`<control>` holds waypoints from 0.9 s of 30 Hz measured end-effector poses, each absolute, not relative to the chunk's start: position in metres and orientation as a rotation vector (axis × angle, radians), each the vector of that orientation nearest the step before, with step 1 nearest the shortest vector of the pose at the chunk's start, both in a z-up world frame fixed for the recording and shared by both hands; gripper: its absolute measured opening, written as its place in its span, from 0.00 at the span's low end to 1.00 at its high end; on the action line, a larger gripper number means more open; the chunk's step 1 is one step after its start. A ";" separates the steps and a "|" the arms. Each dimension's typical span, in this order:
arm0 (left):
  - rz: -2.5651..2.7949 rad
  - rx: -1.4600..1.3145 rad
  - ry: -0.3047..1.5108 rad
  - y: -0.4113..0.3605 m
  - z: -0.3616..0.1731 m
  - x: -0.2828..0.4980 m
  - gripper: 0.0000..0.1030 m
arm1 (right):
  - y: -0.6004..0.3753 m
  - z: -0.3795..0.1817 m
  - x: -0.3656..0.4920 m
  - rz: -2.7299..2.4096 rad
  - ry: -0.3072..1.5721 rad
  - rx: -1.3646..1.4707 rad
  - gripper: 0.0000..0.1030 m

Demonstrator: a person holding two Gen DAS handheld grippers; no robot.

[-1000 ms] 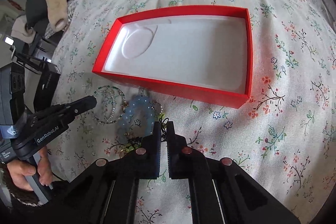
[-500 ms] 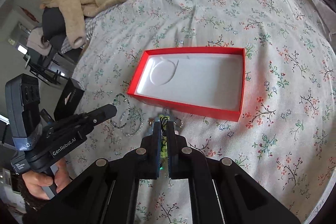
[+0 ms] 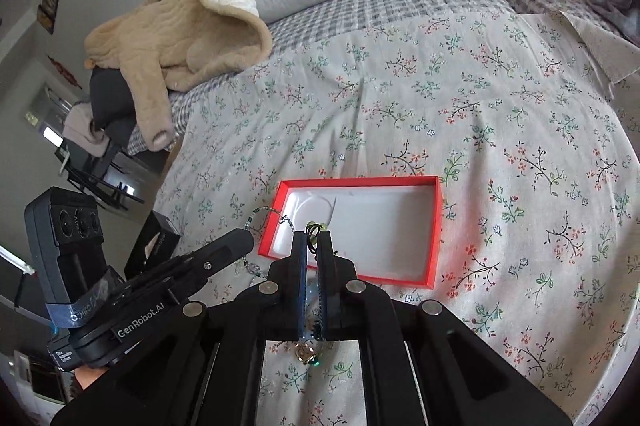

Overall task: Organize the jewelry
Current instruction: 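Lower both held bracelets into the red box and open both tools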

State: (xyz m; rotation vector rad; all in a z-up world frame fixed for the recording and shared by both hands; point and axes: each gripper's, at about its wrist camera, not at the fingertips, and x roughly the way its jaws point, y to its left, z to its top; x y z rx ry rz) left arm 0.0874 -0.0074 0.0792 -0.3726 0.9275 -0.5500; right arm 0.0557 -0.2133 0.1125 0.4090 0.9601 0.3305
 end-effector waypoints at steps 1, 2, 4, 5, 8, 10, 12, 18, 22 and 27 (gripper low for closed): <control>-0.560 -0.382 0.927 -0.010 0.077 0.090 0.00 | -0.215 0.112 0.057 0.322 0.955 0.409 0.04; -0.568 -0.388 0.932 -0.013 0.073 0.094 0.00 | -0.216 0.112 0.059 0.314 0.951 0.409 0.04; -0.569 -0.388 0.946 -0.017 0.063 0.101 0.00 | -0.219 0.110 0.063 0.296 0.946 0.410 0.05; -0.556 -0.377 0.954 -0.018 0.057 0.104 0.00 | -0.220 0.109 0.065 0.290 0.944 0.410 0.05; -0.493 -0.326 0.979 -0.018 0.042 0.113 0.00 | -0.220 0.106 0.071 0.276 0.941 0.408 0.05; -0.452 -0.284 0.981 -0.015 0.036 0.115 0.00 | -0.218 0.105 0.075 0.273 0.941 0.405 0.04; -0.424 -0.255 0.987 -0.012 0.031 0.118 0.00 | -0.213 0.105 0.079 0.281 0.935 0.403 0.04; -0.374 -0.211 0.998 -0.009 0.021 0.123 0.00 | -0.198 0.106 0.089 0.315 0.912 0.390 0.04; -0.350 -0.181 0.995 -0.011 0.019 0.124 0.00 | -0.200 0.089 0.098 0.256 0.954 0.350 0.04; -0.329 -0.159 0.987 -0.010 0.018 0.125 0.00 | -0.211 0.068 0.103 0.180 1.006 0.321 0.05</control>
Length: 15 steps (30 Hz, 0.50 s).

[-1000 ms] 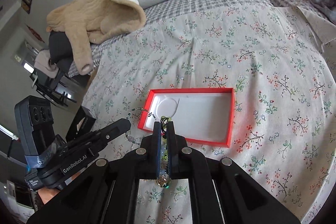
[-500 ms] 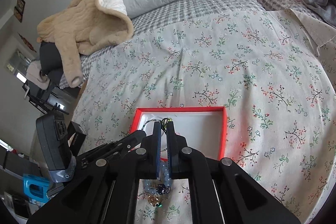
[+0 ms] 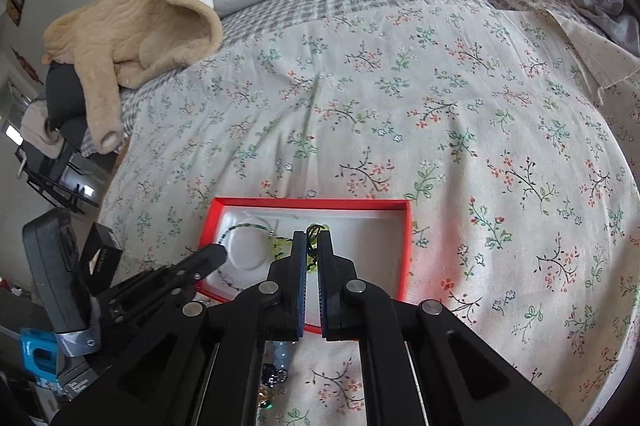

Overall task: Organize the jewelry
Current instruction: 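Lower both held bracelets into the red box and open both tools, then move the left tool to the clear-bead bracelet while the right tool approaches the light blue bracelet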

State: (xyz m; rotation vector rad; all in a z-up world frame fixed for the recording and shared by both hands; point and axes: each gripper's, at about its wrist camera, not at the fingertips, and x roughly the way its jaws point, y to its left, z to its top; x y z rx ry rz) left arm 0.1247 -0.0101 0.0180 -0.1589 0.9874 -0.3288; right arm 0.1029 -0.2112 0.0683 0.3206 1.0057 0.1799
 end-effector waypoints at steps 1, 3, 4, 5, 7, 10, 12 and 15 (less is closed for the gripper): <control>-0.327 -0.158 0.985 -0.010 0.018 0.125 0.00 | -0.213 0.066 0.103 0.171 1.010 0.317 0.05; -0.327 -0.157 0.977 -0.010 0.019 0.126 0.00 | -0.216 0.063 0.104 0.157 1.017 0.309 0.05; -0.326 -0.155 0.974 -0.011 0.020 0.127 0.00 | -0.217 0.062 0.104 0.153 1.020 0.304 0.06; -0.324 -0.152 0.971 -0.011 0.022 0.126 0.00 | -0.218 0.061 0.104 0.150 1.021 0.301 0.06; -0.310 -0.138 0.968 -0.013 0.026 0.125 0.02 | -0.218 0.060 0.103 0.156 1.032 0.291 0.07; -0.296 -0.123 0.954 -0.013 0.032 0.120 0.29 | -0.216 0.065 0.098 0.168 1.033 0.259 0.30; -0.281 -0.113 0.942 -0.012 0.037 0.115 0.39 | -0.214 0.070 0.093 0.168 1.015 0.241 0.42; -0.274 -0.102 0.938 -0.008 0.042 0.109 0.47 | -0.212 0.077 0.085 0.170 1.004 0.221 0.44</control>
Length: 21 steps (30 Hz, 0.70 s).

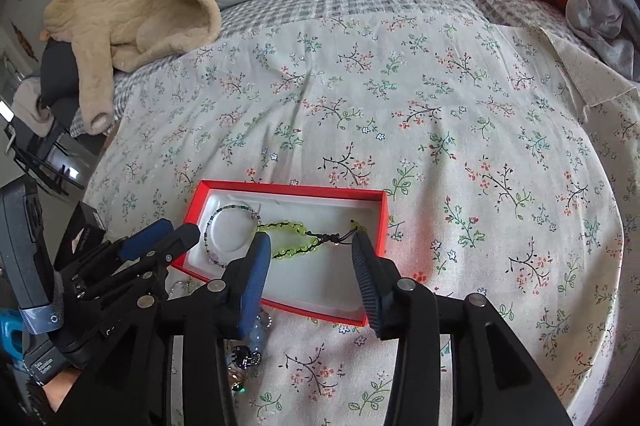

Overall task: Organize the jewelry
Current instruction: 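Move the left tool to the clear-bead bracelet while the right tool approaches the light blue bracelet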

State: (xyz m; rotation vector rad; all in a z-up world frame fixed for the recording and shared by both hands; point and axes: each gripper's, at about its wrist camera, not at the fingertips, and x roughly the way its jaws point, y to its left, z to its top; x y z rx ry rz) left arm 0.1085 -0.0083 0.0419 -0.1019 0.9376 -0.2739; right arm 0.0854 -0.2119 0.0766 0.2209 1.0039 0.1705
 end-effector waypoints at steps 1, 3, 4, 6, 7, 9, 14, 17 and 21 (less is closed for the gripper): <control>-0.271 -0.099 0.936 -0.007 0.043 0.106 0.53 | -0.211 0.078 0.083 0.173 1.003 0.217 0.44; -0.268 -0.086 0.933 -0.003 0.045 0.101 0.62 | -0.210 0.079 0.078 0.172 1.002 0.205 0.48; -0.266 -0.078 0.932 -0.002 0.046 0.099 0.67 | -0.209 0.080 0.075 0.171 1.001 0.199 0.52; -0.263 -0.061 0.934 0.002 0.046 0.094 0.72 | -0.208 0.080 0.070 0.173 0.999 0.192 0.56; -0.261 -0.054 0.939 0.004 0.046 0.091 0.75 | -0.208 0.080 0.067 0.174 1.000 0.187 0.56; -0.257 -0.049 0.950 0.008 0.043 0.087 0.81 | -0.208 0.080 0.063 0.174 1.005 0.177 0.58; -0.215 -0.046 0.963 0.026 0.039 0.079 0.87 | -0.209 0.075 0.053 0.167 1.014 0.173 0.65; -0.189 -0.048 0.976 0.038 0.034 0.075 0.88 | -0.209 0.070 0.049 0.171 1.035 0.181 0.67; -0.161 -0.058 1.000 0.052 0.027 0.071 0.89 | -0.205 0.060 0.044 0.167 1.064 0.166 0.67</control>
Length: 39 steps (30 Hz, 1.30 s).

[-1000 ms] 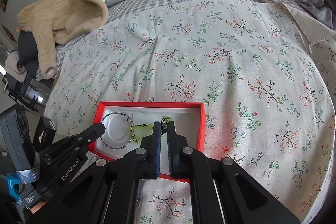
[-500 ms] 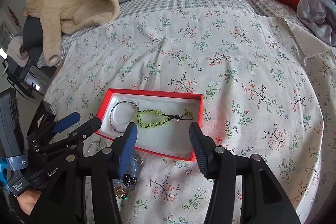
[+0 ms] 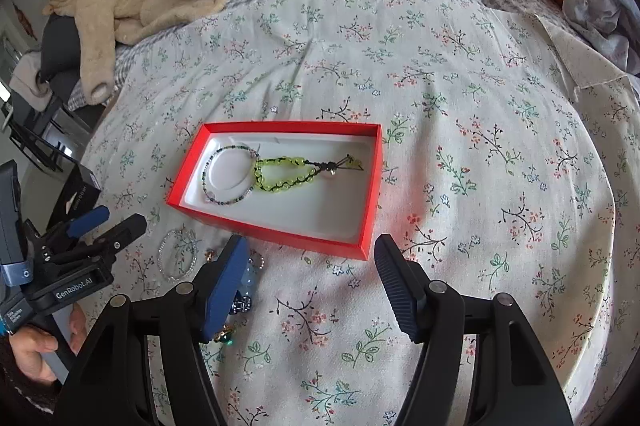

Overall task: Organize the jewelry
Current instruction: 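Move the left tool to the clear-bead bracelet while the right tool approaches the light blue bracelet, then grasp the clear-bead bracelet with the left tool while the right tool grasps the light blue bracelet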

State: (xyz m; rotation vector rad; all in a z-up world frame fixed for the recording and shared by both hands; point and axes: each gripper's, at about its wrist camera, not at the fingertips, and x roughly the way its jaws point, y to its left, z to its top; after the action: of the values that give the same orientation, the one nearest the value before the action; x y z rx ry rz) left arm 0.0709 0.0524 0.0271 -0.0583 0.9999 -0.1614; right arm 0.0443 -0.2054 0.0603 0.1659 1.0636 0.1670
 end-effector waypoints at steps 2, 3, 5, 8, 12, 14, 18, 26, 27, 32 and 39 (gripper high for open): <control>-0.155 -0.059 1.010 0.057 0.023 0.069 0.89 | -0.203 0.056 0.042 0.164 1.077 0.154 0.67; -0.152 -0.057 1.016 0.059 0.021 0.068 0.89 | -0.202 0.054 0.041 0.164 1.084 0.150 0.67; -0.148 -0.052 1.028 0.063 0.017 0.066 0.89 | -0.200 0.049 0.039 0.164 1.100 0.146 0.67; -0.145 -0.043 1.060 0.067 0.010 0.064 0.89 | -0.197 0.041 0.036 0.165 1.129 0.144 0.67; -0.128 -0.042 1.117 0.072 -0.002 0.062 0.89 | -0.192 0.033 0.035 0.159 1.161 0.137 0.67; -0.129 -0.060 1.147 0.075 -0.007 0.062 0.89 | -0.191 0.030 0.036 0.155 1.171 0.136 0.67; -0.134 -0.105 1.193 0.079 -0.014 0.063 0.89 | -0.187 0.024 0.036 0.155 1.194 0.139 0.67; -0.228 -0.260 1.257 0.076 -0.023 0.069 0.54 | -0.183 0.014 0.040 0.146 1.231 0.155 0.67; -0.230 -0.271 1.263 0.075 -0.025 0.070 0.39 | -0.183 0.014 0.041 0.146 1.233 0.156 0.67; -0.210 -0.278 1.278 0.067 -0.032 0.078 0.24 | -0.182 0.012 0.042 0.151 1.240 0.173 0.67; -0.161 -0.185 1.273 0.053 -0.035 0.087 0.01 | -0.182 0.009 0.043 0.151 1.252 0.196 0.67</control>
State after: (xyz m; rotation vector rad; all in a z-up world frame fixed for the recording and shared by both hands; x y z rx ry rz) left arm 0.0865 0.0534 -0.0352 -0.1855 1.2731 -0.1613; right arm 0.0433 -0.1820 0.0092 0.1961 1.2522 0.1506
